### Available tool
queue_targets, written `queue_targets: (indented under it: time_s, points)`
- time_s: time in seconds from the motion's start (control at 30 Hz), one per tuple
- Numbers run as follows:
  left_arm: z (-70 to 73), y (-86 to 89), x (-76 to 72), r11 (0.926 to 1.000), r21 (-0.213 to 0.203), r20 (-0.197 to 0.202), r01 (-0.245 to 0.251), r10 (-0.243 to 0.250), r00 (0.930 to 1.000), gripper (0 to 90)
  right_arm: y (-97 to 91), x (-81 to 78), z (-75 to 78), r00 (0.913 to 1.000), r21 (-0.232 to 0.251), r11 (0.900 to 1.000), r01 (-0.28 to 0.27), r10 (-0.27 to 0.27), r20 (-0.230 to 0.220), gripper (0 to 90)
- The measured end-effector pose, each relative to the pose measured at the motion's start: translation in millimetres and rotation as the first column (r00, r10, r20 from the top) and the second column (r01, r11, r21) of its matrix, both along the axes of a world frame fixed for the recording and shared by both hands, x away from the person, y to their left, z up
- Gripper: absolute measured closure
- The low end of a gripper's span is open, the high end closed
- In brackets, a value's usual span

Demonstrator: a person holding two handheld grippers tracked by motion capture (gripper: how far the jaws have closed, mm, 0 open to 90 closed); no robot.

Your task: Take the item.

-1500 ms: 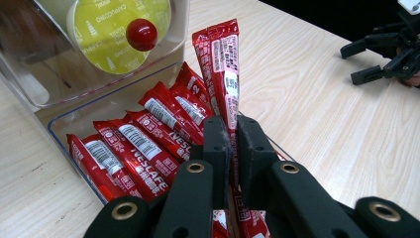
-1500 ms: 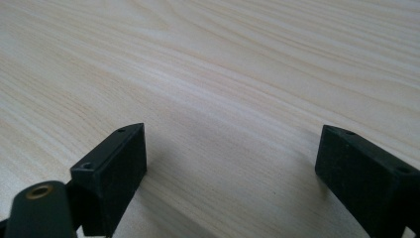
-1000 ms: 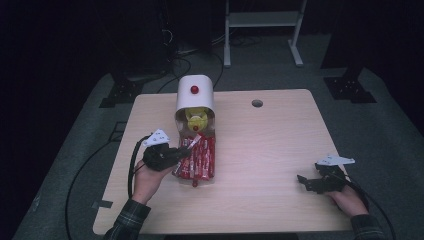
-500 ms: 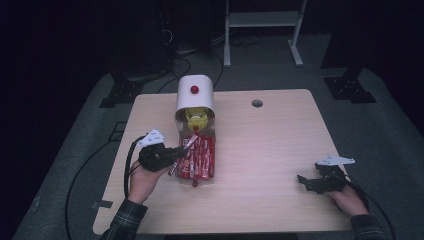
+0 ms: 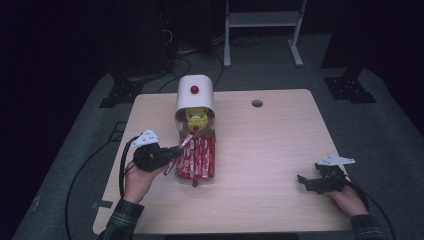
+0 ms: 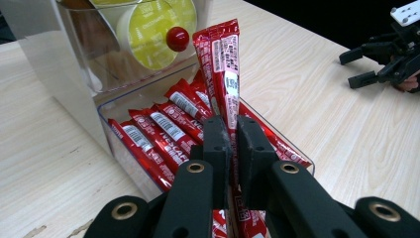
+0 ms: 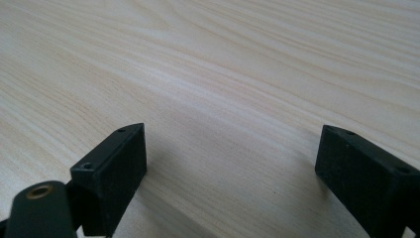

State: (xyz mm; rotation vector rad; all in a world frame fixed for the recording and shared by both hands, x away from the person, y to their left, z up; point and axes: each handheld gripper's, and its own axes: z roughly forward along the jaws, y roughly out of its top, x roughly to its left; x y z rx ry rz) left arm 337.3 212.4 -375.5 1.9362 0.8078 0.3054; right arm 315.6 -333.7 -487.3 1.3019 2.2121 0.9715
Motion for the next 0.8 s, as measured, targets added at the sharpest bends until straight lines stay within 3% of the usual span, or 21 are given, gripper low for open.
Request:
queue_targets:
  time_s: [0.8]
  points:
    - [-1.8, 26.3, 0.7, 0.9976, 0.003, -0.002, -0.069, 0.069, 0.9976, 84.1, 0.1, -0.1, 0.0, 1.0000, 0.001, 1.0000, 0.001, -0.001, -0.001, 11.4]
